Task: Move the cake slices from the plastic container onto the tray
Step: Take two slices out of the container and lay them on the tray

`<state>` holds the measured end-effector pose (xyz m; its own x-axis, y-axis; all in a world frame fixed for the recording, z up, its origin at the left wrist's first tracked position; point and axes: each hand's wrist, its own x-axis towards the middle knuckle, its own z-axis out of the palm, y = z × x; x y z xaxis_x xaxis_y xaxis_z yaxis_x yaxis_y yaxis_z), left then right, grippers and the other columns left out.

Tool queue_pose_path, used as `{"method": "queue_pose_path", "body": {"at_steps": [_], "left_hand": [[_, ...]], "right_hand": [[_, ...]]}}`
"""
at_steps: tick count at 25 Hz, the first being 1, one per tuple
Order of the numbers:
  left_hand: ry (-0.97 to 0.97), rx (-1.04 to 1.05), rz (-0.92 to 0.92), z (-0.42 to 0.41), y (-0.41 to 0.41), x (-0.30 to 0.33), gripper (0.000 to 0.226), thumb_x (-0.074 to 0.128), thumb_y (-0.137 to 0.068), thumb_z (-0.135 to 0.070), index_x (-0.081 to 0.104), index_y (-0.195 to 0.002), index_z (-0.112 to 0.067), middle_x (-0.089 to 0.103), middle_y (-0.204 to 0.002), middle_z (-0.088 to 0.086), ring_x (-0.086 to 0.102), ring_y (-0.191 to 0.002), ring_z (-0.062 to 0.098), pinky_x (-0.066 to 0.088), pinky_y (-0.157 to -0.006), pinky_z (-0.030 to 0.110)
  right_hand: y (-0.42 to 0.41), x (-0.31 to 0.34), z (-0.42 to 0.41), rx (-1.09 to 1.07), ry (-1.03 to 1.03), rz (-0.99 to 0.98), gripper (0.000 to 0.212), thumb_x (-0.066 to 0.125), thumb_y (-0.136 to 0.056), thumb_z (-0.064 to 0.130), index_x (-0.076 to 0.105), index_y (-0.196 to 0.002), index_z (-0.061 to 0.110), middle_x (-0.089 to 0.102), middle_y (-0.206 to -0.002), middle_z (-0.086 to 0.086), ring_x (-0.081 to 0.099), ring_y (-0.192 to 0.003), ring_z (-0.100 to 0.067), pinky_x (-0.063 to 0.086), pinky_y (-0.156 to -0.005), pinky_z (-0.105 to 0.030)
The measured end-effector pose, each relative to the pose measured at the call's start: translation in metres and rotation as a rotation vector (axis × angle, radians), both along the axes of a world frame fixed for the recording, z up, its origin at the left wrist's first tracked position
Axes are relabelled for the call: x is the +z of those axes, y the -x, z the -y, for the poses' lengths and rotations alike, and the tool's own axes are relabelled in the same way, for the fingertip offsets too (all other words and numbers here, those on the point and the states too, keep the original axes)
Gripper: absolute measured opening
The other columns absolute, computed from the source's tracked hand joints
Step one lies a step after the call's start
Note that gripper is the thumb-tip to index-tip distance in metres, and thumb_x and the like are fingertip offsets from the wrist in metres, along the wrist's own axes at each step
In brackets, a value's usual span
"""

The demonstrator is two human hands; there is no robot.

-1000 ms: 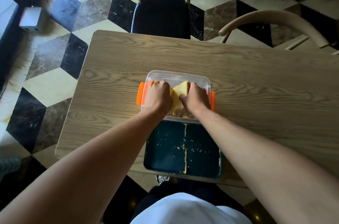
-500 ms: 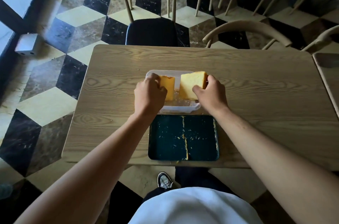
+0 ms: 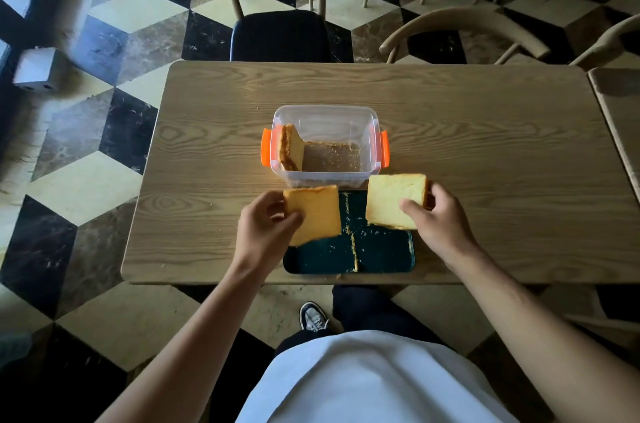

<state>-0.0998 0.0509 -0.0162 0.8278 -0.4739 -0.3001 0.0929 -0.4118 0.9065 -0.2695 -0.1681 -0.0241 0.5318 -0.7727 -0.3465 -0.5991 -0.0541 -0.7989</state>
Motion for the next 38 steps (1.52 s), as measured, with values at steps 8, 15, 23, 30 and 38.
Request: {"method": "queue_pose_path", "body": {"at_steps": [8,15,23,30,38], "left_hand": [[-0.130,0.110,-0.282,0.005,-0.004,-0.050,0.021,0.075,-0.079,-0.003,0.070,-0.094,-0.017,0.074,-0.089,0.009,0.072,-0.082,0.026,0.062,-0.074,0.050],[-0.256,0.107,-0.336,0.038,-0.018,-0.075,0.016,0.077,-0.076,-0.007,0.070,-0.088,-0.015,0.074,-0.089,0.011,0.072,-0.087,0.032,0.061,-0.077,0.054],[-0.308,0.103,-0.337,0.061,-0.020,-0.092,0.016,0.075,-0.076,-0.006,0.071,-0.078,-0.021,0.075,-0.081,0.002,0.073,-0.084,0.028,0.061,-0.078,0.047],[-0.401,0.113,-0.334,0.069,-0.021,-0.096,0.038,0.074,-0.076,-0.018,0.060,-0.111,-0.014,0.071,-0.100,0.008,0.068,-0.090,0.025,0.058,-0.085,0.049],[-0.680,-0.167,0.045,0.064,-0.012,-0.091,0.048,0.064,-0.082,-0.019,0.046,-0.124,-0.005,0.058,-0.116,0.018,0.055,-0.106,0.036,0.045,-0.087,0.043]], "right_hand": [[-0.005,-0.043,-0.001,-0.020,-0.212,-0.065,0.014,0.064,-0.088,0.018,0.061,-0.102,0.020,0.069,-0.089,0.008,0.065,-0.069,-0.002,0.045,-0.047,-0.011],[-0.028,-0.076,0.020,-0.091,-0.413,-0.151,0.029,0.061,-0.092,0.013,0.054,-0.120,0.015,0.066,-0.108,-0.007,0.065,-0.082,-0.016,0.054,-0.054,-0.024],[-0.039,-0.096,0.021,-0.123,-0.462,-0.233,0.039,0.060,-0.092,0.010,0.049,-0.129,0.009,0.064,-0.122,-0.012,0.064,-0.105,-0.027,0.057,-0.087,-0.047],[-0.043,-0.091,0.020,-0.046,-0.335,-0.284,0.045,0.062,-0.089,0.007,0.039,-0.128,0.009,0.063,-0.117,-0.014,0.063,-0.105,-0.030,0.051,-0.091,-0.041],[-0.039,-0.076,0.018,0.143,-0.012,-0.544,0.050,0.066,-0.090,0.021,0.045,-0.133,0.004,0.052,-0.130,-0.016,0.056,-0.107,-0.030,0.045,-0.079,-0.028]]}}
